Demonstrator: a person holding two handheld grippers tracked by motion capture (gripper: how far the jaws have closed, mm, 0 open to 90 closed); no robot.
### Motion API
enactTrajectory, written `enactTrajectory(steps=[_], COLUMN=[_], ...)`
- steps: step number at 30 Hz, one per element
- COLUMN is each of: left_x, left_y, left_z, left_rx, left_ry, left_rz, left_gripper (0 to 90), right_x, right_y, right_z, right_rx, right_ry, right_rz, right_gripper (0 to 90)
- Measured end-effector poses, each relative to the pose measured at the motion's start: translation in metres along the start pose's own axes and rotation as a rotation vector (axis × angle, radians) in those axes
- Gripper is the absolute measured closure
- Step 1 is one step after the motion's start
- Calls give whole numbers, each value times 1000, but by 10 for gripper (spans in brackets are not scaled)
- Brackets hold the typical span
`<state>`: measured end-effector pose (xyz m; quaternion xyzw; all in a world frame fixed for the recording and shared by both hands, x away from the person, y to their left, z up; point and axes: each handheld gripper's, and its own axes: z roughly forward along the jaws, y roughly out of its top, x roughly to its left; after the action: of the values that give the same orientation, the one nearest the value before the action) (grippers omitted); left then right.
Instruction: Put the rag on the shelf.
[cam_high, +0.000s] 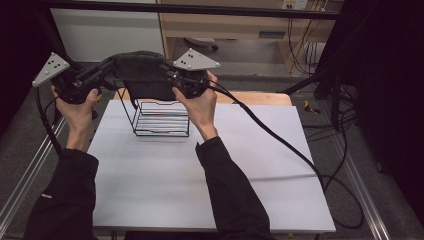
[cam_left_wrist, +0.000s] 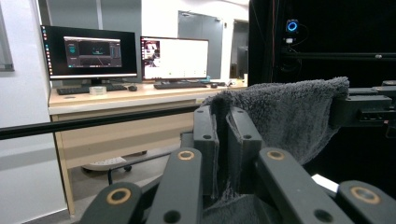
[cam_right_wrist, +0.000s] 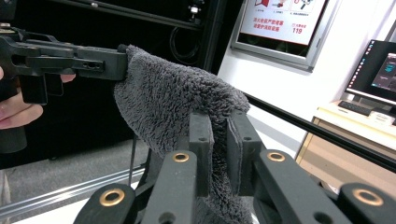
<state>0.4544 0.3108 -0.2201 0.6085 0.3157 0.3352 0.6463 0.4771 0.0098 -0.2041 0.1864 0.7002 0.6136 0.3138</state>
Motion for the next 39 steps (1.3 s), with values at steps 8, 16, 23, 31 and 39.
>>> enactTrajectory(steps=[8, 16, 23, 31, 39], left_x=[-1, -4, -8, -10, -13], left_y=[-8, -18, -28, -39, -48], left_z=[-4, -10, -17, -20, -22], left_rx=[12, 37, 83, 170, 231], left_ry=[3, -8, -6, 6, 23], left_rz=[11, 18, 27, 12, 18], left_gripper=[830, 827, 821, 808, 795], right_x=[1, 7, 12, 14, 16], right_y=[-7, -14, -20, -32, -41], right_z=[0, -5, -8, -7, -10], right_rx=[18, 48, 90, 136, 192], right_ry=[13, 41, 74, 106, 141], right_rz=[11, 5, 15, 23, 53], right_gripper=[823, 822, 819, 807, 725])
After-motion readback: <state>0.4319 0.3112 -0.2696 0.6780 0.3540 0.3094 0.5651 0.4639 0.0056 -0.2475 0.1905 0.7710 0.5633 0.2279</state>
